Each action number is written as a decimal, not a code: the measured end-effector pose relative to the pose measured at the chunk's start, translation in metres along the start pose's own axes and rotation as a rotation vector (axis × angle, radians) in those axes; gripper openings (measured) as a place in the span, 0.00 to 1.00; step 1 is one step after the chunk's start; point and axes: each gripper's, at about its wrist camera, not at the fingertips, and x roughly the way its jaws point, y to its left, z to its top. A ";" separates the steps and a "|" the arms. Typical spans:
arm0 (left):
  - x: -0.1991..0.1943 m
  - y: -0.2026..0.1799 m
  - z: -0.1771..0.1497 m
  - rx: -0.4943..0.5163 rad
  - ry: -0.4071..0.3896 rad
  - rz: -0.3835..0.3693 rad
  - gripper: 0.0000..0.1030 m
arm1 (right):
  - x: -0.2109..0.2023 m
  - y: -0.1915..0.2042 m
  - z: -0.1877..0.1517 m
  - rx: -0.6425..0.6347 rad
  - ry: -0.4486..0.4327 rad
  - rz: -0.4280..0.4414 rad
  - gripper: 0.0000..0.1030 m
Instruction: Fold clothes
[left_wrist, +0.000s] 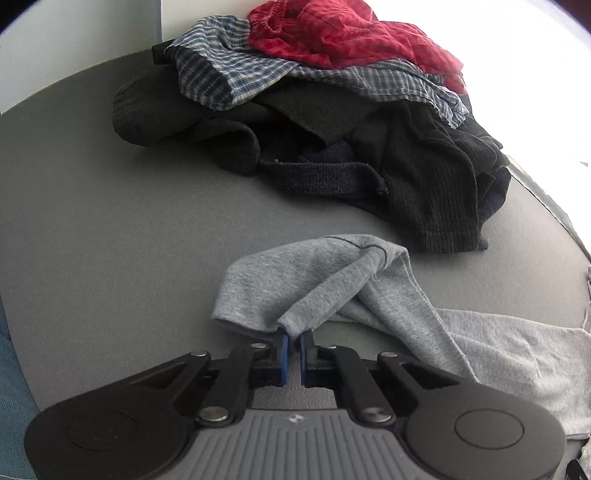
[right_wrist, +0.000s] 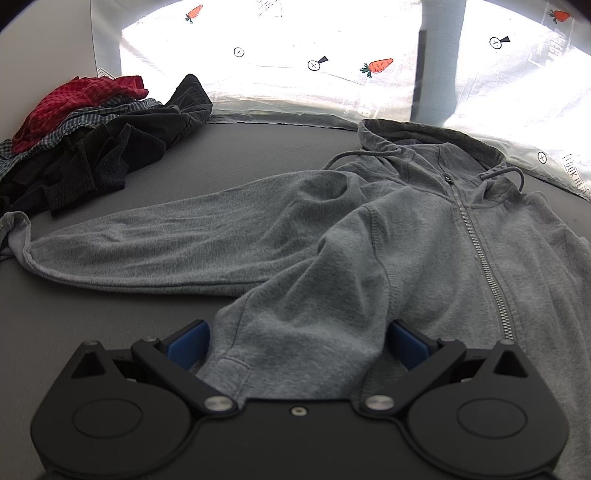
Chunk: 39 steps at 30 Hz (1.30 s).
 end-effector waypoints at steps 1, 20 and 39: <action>-0.004 0.006 0.000 -0.007 -0.014 0.006 0.05 | 0.000 0.000 0.000 0.000 0.000 0.000 1.00; -0.051 0.068 -0.017 0.037 -0.035 -0.010 0.26 | 0.001 -0.001 0.000 0.001 -0.001 -0.001 1.00; -0.011 0.063 0.013 0.055 -0.090 0.052 0.59 | 0.001 -0.001 0.001 0.001 -0.001 -0.001 1.00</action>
